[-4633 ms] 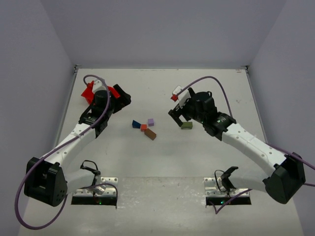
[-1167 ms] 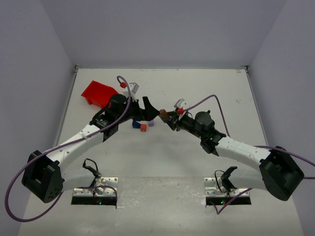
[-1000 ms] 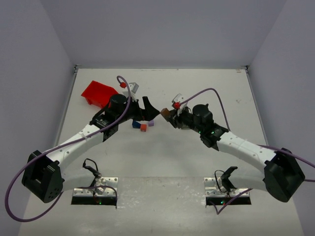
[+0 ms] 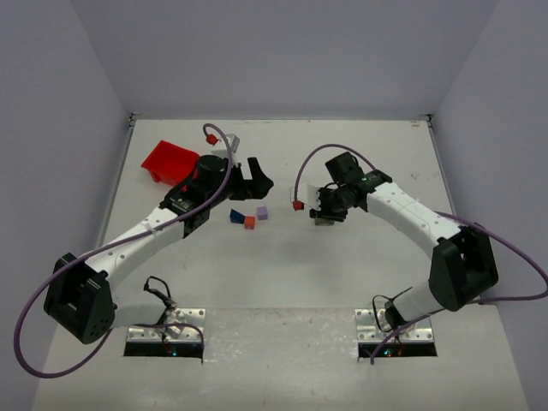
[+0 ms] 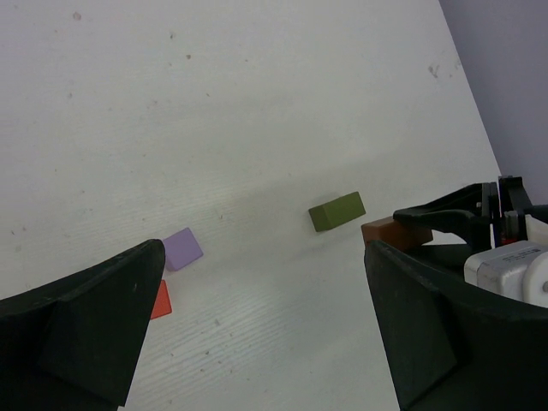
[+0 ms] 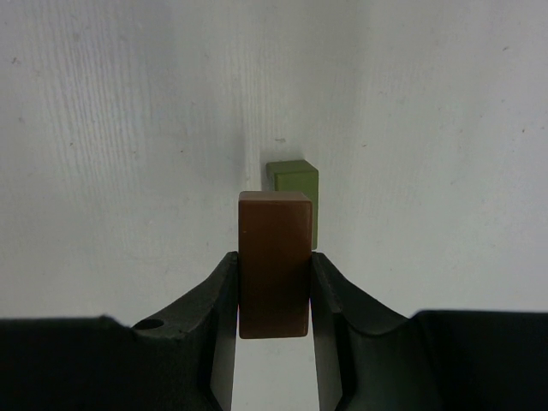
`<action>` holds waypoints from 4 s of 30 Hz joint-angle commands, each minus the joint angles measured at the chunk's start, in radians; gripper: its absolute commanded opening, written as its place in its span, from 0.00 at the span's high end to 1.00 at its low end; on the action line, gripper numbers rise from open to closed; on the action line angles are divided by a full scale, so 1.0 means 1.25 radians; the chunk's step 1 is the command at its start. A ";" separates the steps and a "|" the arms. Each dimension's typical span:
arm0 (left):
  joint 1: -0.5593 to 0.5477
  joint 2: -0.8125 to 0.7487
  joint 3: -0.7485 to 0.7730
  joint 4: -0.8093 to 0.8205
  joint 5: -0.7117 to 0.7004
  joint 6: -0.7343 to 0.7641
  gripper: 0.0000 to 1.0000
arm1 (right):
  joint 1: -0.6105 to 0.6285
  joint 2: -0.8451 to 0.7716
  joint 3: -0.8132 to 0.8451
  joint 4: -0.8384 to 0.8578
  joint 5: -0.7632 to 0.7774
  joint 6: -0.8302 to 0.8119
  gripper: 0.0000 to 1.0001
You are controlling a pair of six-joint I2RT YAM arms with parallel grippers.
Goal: Build the wood block tower
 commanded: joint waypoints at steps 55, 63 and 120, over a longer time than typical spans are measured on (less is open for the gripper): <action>0.001 0.185 0.264 -0.198 -0.294 0.058 0.00 | -0.180 0.110 -0.056 0.168 -0.259 -0.203 0.81; 0.001 0.197 0.277 -0.204 -0.281 0.063 0.00 | -0.188 0.117 -0.051 0.169 -0.296 -0.217 0.80; 0.001 0.258 0.304 -0.214 -0.255 0.081 0.00 | -0.188 0.179 0.006 0.103 -0.286 -0.249 0.14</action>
